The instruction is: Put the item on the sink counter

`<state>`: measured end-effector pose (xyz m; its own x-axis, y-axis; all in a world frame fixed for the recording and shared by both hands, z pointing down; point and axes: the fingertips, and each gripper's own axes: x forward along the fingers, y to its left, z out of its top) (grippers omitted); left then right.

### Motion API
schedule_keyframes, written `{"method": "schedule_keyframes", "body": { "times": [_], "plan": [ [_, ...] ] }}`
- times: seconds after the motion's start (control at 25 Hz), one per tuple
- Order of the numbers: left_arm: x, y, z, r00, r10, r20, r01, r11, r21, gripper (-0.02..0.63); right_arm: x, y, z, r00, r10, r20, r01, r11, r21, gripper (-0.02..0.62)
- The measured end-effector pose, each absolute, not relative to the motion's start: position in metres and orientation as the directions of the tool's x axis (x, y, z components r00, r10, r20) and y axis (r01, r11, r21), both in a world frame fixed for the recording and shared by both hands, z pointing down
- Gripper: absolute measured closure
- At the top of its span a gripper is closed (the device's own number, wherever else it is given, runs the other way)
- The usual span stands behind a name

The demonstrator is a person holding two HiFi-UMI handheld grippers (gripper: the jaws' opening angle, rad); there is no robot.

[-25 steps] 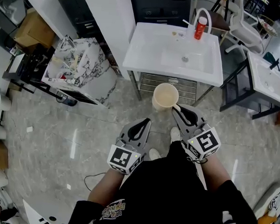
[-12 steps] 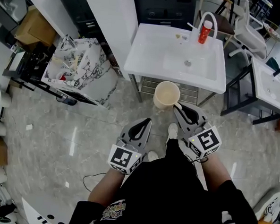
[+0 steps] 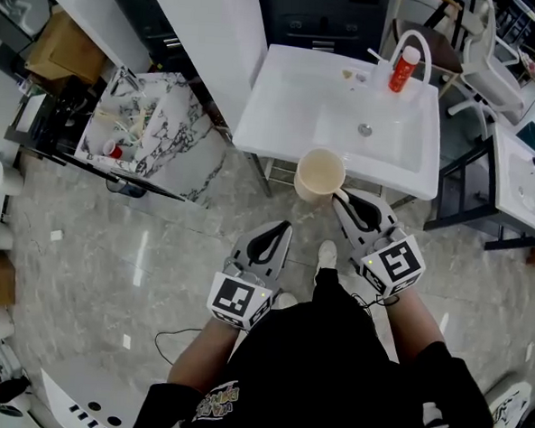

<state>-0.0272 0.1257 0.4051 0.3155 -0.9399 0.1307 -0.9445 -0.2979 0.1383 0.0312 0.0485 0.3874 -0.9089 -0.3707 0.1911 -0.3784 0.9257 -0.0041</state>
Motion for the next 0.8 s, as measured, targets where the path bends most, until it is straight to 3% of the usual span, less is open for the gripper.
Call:
{"method": "schedule_keyframes", "body": {
  "times": [0.8],
  "plan": [
    [-0.029, -0.021, 0.405, 0.239, -0.960, 0.142, -0.964, -0.217, 0.155, 0.589, 0.029, -0.107, 0.388, -0.925, -0.322, 0.201, -0.330, 0.944, -0.005, 0.502]
  ]
}}
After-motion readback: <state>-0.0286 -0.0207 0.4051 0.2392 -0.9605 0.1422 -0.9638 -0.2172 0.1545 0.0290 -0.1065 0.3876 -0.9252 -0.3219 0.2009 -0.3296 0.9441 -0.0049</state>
